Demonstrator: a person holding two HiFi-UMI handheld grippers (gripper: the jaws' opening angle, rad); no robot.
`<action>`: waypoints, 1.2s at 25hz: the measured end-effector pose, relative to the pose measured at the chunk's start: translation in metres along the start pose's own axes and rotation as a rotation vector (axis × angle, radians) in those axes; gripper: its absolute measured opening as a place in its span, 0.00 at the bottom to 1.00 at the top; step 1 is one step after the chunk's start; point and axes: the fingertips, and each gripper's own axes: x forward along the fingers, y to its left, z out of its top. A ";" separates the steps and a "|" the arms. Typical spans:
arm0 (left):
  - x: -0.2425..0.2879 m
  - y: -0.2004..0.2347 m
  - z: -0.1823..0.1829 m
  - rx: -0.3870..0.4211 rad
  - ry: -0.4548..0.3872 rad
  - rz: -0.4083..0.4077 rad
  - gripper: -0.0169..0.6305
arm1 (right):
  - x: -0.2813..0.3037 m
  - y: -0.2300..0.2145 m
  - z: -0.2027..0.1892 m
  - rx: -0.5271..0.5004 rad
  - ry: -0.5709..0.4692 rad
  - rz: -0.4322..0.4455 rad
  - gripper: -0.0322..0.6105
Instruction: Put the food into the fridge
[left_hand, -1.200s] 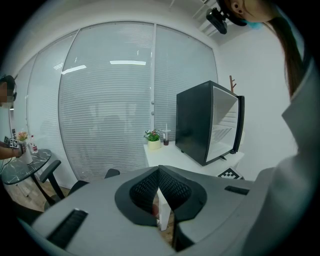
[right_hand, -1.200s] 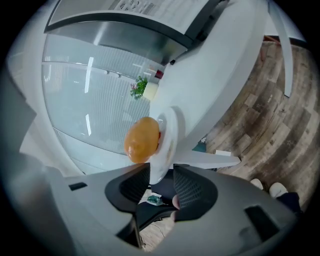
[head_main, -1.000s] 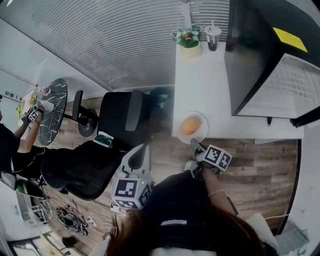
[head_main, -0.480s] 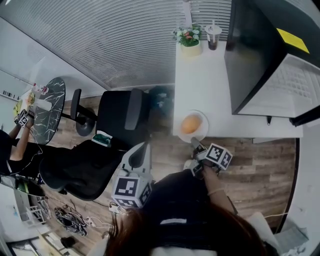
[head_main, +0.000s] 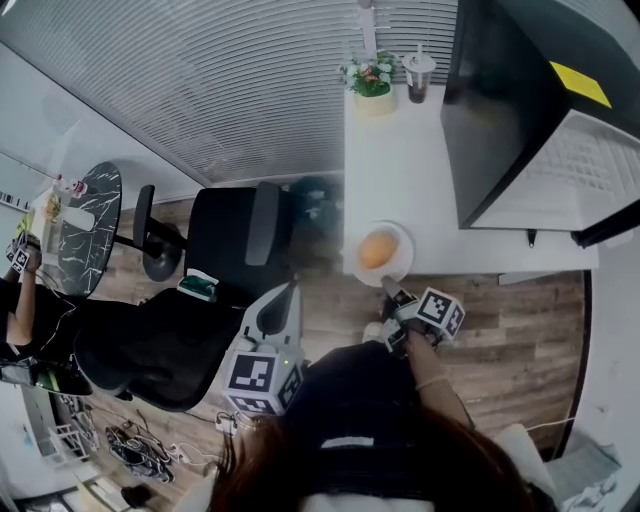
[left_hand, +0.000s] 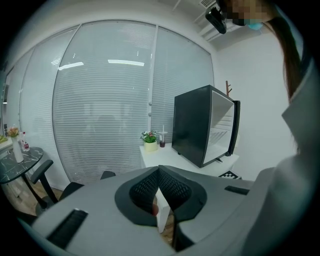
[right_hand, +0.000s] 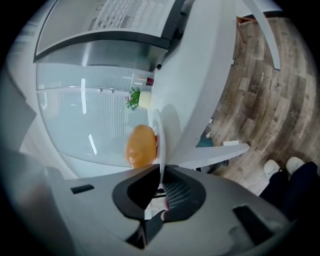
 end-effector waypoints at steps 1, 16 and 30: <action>0.001 0.000 0.000 0.000 -0.002 -0.005 0.03 | 0.000 0.000 0.001 0.009 -0.003 0.005 0.07; 0.013 -0.005 0.003 0.000 -0.028 -0.053 0.03 | -0.017 0.002 0.016 0.034 -0.049 0.027 0.07; 0.035 -0.062 0.014 -0.023 -0.036 -0.032 0.03 | -0.045 0.018 0.033 0.003 0.072 0.079 0.07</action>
